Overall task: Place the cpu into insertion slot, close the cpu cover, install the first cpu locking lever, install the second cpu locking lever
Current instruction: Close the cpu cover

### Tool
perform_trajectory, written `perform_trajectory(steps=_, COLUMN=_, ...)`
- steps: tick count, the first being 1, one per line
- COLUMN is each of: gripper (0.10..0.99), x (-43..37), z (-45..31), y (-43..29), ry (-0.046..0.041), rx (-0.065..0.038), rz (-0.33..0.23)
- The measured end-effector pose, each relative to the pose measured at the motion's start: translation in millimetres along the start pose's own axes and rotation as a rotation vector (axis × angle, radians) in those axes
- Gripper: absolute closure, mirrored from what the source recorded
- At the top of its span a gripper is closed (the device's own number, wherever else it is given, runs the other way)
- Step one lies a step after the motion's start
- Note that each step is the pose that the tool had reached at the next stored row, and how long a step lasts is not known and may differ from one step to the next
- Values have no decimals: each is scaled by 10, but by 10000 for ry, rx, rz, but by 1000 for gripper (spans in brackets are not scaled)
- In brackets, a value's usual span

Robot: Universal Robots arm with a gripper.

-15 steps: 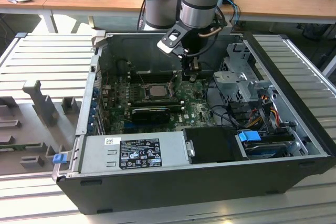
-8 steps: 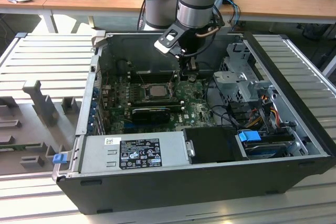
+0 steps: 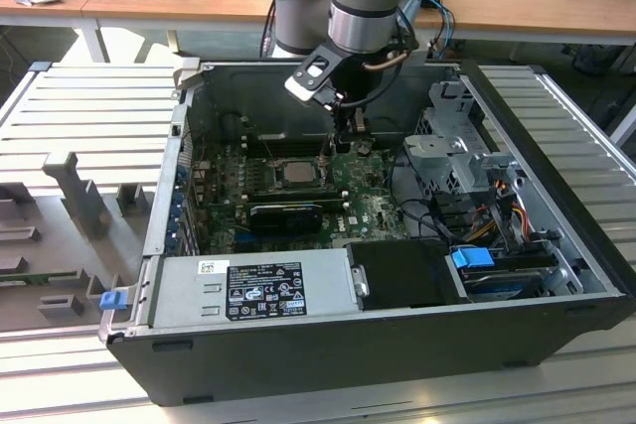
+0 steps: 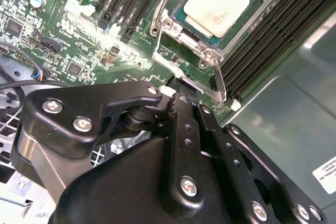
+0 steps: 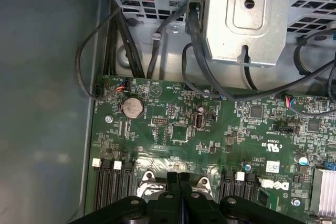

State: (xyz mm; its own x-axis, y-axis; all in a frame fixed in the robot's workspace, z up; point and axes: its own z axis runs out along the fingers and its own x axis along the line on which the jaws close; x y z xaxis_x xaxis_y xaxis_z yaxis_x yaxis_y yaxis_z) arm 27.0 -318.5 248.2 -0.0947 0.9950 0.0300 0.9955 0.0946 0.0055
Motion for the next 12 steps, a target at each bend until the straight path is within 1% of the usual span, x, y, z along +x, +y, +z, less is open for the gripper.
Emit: perform_trajectory(steps=12, gripper=980, x=9, z=0, y=-95, ry=0, rx=0, rz=0)
